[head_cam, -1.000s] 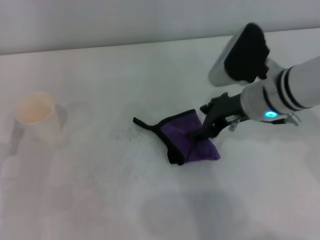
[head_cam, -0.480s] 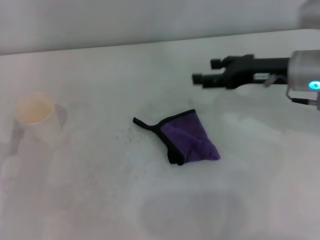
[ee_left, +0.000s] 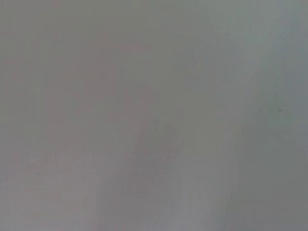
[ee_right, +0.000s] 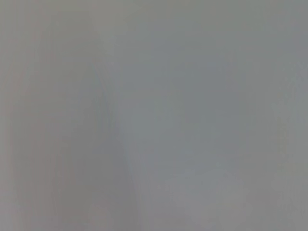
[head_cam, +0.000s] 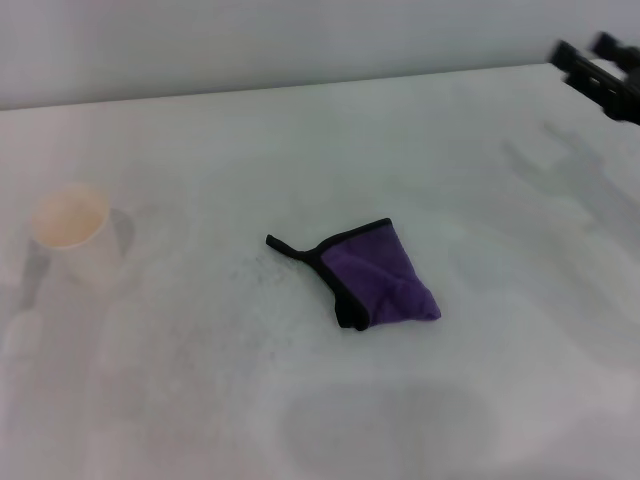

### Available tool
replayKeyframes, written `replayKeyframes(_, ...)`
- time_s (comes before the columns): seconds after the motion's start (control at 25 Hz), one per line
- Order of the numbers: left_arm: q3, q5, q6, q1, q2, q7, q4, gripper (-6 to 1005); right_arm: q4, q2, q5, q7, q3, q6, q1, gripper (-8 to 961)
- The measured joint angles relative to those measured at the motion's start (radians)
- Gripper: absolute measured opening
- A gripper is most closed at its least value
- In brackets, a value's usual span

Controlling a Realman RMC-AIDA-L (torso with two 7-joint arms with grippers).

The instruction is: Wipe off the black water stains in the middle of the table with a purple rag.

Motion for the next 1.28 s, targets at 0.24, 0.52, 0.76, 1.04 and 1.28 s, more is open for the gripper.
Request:
replayKeyframes(0.24, 0.000, -0.001, -0.008, -0.007, 0.000, 0.002, 0.000, 889, 0.348, 0.002, 0.052, -0.803, 0.282, -0.045, 0.020, 871)
replayKeyframes(0.52, 0.000, -0.002, -0.013, -0.022, -0.002, 0.007, -0.019, 889, 0.414, 0.003, 0.053, -1.002, 0.357, -0.171, 0.023, 869)
replayKeyframes(0.76, 0.000, -0.003, -0.025, -0.026, -0.003, 0.007, -0.024, 890, 0.419, 0.003, 0.053, -0.945, 0.368, -0.174, 0.022, 868)
replayKeyframes(1.04, 0.000, -0.017, -0.028, -0.032, -0.004, 0.008, -0.025, 890, 0.443, 0.003, 0.053, -0.915, 0.381, -0.179, 0.018, 869)
replayKeyframes(1.28, 0.001, -0.034, -0.037, -0.036, -0.005, 0.008, -0.025, 889, 0.469, 0.003, 0.053, -0.902, 0.382, -0.184, 0.010, 869)
